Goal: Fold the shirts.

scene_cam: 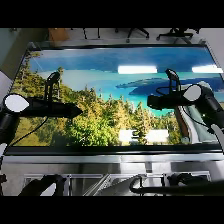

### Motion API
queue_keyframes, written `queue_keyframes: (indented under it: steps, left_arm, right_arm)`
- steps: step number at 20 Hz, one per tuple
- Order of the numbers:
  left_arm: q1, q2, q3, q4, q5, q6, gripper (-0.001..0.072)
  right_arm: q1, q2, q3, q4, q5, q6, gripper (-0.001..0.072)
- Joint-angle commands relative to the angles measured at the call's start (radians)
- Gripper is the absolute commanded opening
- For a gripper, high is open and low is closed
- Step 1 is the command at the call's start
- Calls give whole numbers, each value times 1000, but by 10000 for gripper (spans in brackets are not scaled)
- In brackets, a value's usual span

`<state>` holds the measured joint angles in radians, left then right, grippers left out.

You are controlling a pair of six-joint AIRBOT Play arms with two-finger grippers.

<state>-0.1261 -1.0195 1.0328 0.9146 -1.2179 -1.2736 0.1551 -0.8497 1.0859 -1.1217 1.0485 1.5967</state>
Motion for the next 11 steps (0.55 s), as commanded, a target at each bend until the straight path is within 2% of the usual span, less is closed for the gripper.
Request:
queue_keyframes:
  steps: [1, 11]
  left_arm:
    - [0, 10, -23, 1, 18, 2, 12]
    - [0, 10, -23, 2, 16, 1, 12]
  right_arm:
    - [23, -1, -7, 7, -8, 4, 21]
    - [23, -7, -7, 7, -8, 4, 21]
